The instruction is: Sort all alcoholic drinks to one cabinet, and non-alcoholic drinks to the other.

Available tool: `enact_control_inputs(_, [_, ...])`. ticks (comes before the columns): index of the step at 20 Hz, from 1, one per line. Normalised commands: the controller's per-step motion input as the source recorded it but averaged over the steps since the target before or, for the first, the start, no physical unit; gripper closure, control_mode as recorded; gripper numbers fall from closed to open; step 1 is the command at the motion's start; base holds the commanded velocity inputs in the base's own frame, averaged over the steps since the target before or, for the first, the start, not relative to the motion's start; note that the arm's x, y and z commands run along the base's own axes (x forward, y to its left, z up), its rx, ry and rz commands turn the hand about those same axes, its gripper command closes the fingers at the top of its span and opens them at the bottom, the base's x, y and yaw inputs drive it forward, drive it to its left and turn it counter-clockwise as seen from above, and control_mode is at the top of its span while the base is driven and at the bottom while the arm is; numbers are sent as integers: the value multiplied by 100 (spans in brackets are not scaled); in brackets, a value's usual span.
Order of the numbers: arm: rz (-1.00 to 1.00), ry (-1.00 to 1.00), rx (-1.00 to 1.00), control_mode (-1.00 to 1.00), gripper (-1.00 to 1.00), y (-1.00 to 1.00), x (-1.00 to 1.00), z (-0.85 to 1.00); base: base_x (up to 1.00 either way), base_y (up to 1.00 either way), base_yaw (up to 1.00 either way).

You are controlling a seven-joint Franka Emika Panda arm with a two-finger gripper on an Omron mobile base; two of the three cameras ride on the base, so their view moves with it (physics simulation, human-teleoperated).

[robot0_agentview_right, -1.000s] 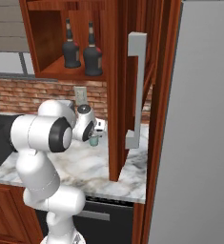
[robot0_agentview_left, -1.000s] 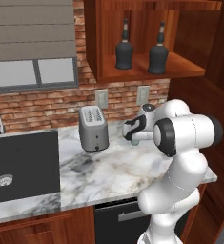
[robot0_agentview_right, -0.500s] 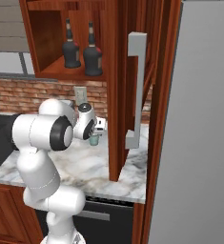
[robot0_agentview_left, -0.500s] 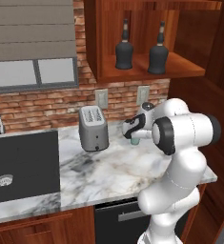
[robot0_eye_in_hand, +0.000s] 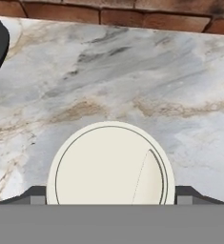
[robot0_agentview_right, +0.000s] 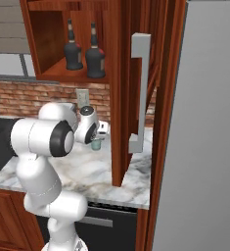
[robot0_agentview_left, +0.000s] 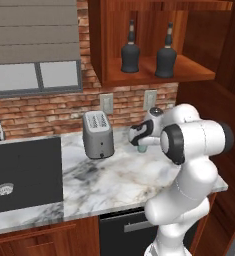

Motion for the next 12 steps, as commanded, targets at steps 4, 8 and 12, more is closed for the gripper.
enact_control_inputs(4, [-4, 0, 0, -100, 100, 7, -54, 45, 0, 0, 0])
enact_control_inputs(8, [-4, 1, 0, -100, 100, 16, -66, 69, 0, 0, 0])
enact_control_inputs(12, [-3, 0, 0, -100, 100, 22, -60, 79, 0, 0, 0])
